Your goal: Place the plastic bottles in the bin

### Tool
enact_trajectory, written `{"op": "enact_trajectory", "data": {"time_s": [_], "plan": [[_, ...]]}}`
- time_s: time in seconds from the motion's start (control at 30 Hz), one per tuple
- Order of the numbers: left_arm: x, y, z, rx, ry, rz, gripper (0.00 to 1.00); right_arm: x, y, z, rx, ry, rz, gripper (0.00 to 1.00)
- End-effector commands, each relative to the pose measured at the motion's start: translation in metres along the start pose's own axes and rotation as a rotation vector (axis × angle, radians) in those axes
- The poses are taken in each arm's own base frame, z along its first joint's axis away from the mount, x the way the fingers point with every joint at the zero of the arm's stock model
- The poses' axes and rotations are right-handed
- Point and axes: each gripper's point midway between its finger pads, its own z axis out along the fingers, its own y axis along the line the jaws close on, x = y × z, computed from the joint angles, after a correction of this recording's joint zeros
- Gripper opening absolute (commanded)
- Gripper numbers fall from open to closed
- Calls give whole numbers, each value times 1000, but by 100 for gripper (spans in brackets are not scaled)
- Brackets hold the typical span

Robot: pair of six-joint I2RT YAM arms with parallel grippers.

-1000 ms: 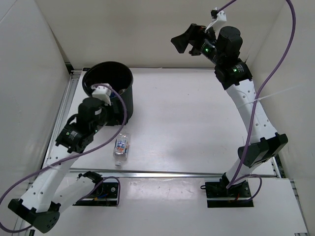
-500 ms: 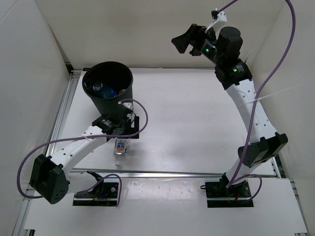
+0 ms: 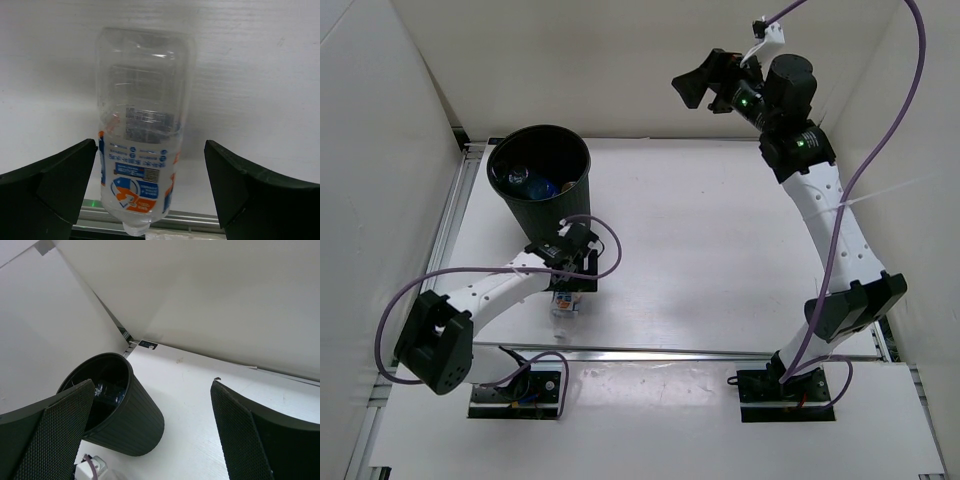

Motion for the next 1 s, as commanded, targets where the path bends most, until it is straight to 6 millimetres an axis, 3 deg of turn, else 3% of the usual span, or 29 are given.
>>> {"op": "enact_trajectory", "data": {"time_s": [0.0, 0.1, 0.23, 0.27, 0.33, 0.43, 0.5, 0.53, 0.57, 0.67, 0.7, 0.73, 0.77, 0.8, 0.87, 0.9, 0.97], "plan": [[8, 6, 7, -51, 18, -13, 100, -25, 10, -17, -11, -75, -45, 100], [19, -1, 14, -32, 82, 0, 100, -25, 10, -19, -11, -75, -45, 100], [24, -6, 18, -11, 110, 12, 74, -26, 9, -19, -2, -79, -44, 100], [24, -6, 18, -11, 110, 12, 60, -26, 9, -19, -2, -79, -44, 100], [25, -7, 18, 0, 117, 30, 53, -22, 7, -18, 1, -70, -42, 100], [9, -15, 2, 44, 76, 62, 42, -22, 7, -18, 1, -70, -42, 100], [-17, -26, -19, 83, -1, 92, 40, -22, 7, -18, 1, -70, -42, 100], [-29, -34, -33, 117, -48, 111, 40, -22, 7, -18, 1, -70, -42, 100], [-54, -49, -56, 178, -121, 116, 40, -22, 7, -18, 1, -70, -42, 100], [-92, -74, -108, 296, -273, 207, 40, -18, 5, -17, 4, -62, -31, 100], [-123, -81, -141, 340, -369, 199, 40, -18, 6, -17, 4, -62, -20, 100], [-136, -85, -159, 360, -425, 231, 40, -18, 7, -17, -4, -59, -20, 100], [-153, -85, -172, 351, -474, 232, 40, -14, 5, -13, -1, -49, -7, 100], [-186, -83, -214, 370, -586, 197, 44, -18, 7, -14, -5, -58, -10, 100], [-219, -72, -240, 288, -675, 197, 46, -18, 7, -11, -5, -58, 1, 100], [-246, -63, -283, 291, -790, 148, 52, -17, 8, -12, -13, -55, 1, 100], [-279, -35, -300, 157, -882, 90, 60, -17, 8, -12, -13, -55, 1, 100]]}}
